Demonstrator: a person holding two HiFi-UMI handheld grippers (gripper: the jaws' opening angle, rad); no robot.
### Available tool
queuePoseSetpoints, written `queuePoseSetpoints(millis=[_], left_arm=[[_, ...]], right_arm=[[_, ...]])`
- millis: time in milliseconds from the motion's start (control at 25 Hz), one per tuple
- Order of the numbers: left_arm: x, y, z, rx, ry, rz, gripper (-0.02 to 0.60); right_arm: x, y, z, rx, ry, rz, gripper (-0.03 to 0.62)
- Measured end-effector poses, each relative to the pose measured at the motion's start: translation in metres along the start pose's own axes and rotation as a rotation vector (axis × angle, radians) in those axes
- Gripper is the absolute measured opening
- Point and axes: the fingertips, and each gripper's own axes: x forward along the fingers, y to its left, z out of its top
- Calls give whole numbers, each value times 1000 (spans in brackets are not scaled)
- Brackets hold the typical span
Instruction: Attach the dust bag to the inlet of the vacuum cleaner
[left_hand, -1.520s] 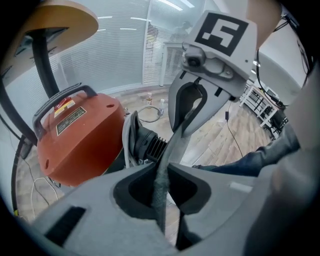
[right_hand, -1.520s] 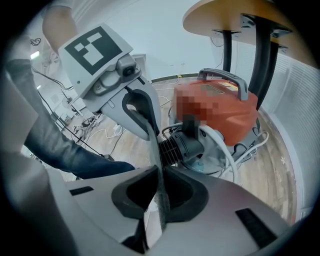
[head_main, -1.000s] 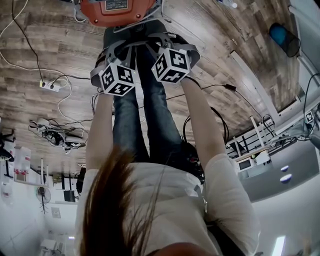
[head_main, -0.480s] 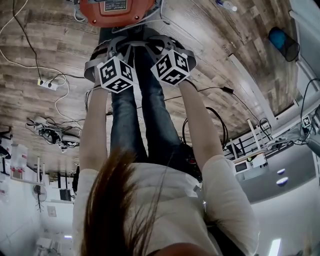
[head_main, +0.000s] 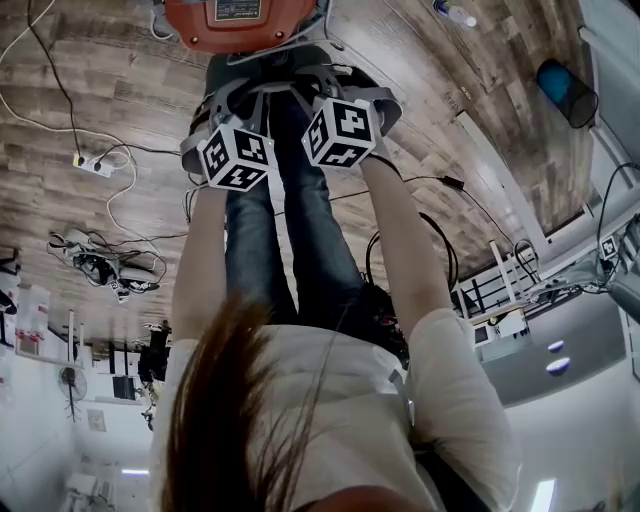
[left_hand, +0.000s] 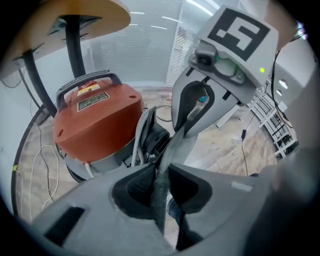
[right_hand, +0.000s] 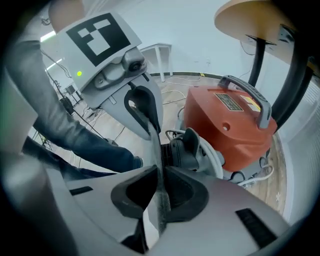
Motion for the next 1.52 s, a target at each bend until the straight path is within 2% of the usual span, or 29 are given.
queuePoseSetpoints(millis=[160, 240, 520, 640, 720, 840, 960, 1040, 1160, 1360, 1520], left_arm=[[-1, -1, -4, -36, -12, 6, 72], [0, 0, -3, -28, -9, -2, 72], [7, 2, 13, 174, 51, -93, 81], [8, 2, 15, 212, 67, -106, 81], [8, 2, 16, 230, 68, -106, 83], [8, 3, 15, 195, 28, -89, 84], [10, 2, 5, 80, -19, -64, 86], [13, 1, 0, 23, -24, -68, 86], [12, 1, 3, 54, 9, -86, 84], [12, 2, 17, 147, 45, -108, 86], [13, 2, 18, 128, 29, -117, 86]], right_arm=[[1, 0, 2, -108, 34, 12, 46], [2, -1, 2, -93, 25, 13, 48], [1, -5, -9, 275, -81, -26, 52], [1, -4, -10, 348, -99, -43, 52], [0, -3, -10, 348, -94, -47, 52], [0, -5, -9, 248, -54, -43, 52], [2, -5, -5, 115, -10, -35, 54], [2, -6, -3, 74, 5, -32, 55], [1, -6, -4, 102, -3, -35, 55], [0, -10, -12, 291, -64, -63, 58], [1, -12, -12, 308, -59, -80, 60]])
